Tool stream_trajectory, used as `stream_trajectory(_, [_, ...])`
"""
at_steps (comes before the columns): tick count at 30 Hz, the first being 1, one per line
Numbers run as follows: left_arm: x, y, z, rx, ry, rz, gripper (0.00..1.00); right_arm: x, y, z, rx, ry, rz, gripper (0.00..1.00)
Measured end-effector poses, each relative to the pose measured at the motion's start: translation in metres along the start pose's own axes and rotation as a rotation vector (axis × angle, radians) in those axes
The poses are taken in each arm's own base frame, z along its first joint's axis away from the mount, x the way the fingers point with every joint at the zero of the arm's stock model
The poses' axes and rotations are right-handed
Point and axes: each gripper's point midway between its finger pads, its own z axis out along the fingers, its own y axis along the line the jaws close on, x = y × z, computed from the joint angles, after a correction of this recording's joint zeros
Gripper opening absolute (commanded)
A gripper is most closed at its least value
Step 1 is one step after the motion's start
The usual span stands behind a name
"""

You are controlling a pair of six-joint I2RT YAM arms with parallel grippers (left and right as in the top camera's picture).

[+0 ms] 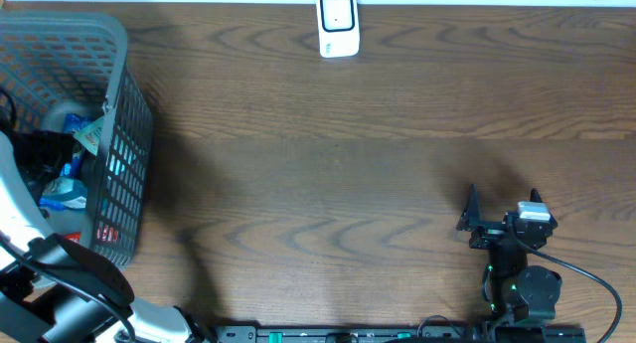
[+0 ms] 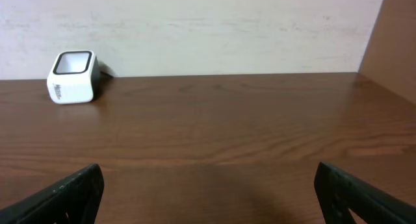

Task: Scan the item barcode
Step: 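Reach the left gripper into the basket and grasp the teal bottle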

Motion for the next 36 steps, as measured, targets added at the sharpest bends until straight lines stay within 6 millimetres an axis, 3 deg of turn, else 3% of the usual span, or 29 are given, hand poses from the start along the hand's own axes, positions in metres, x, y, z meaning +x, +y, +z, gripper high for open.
stream_trajectory(10, [-0.005,0.000,0.033,-0.014,-0.035,-0.022,0.96,0.000,0.000,0.000,0.000,0.000,0.000,0.99])
stream_trajectory(13, [-0.005,0.001,0.043,-0.021,-0.044,-0.028,0.85,0.000,0.000,0.000,0.000,0.000,0.000,0.99])
stream_trajectory(19, [-0.008,-0.002,0.042,0.002,-0.065,-0.045,0.44,0.000,0.000,0.000,0.000,0.000,0.000,0.99])
stream_trajectory(27, [-0.007,-0.002,0.042,0.002,-0.062,-0.044,0.33,0.000,0.000,0.000,0.000,0.000,0.000,0.99])
stream_trajectory(36, [-0.003,0.003,0.036,-0.009,-0.050,-0.042,0.34,0.000,0.000,0.000,0.000,0.000,0.000,0.99])
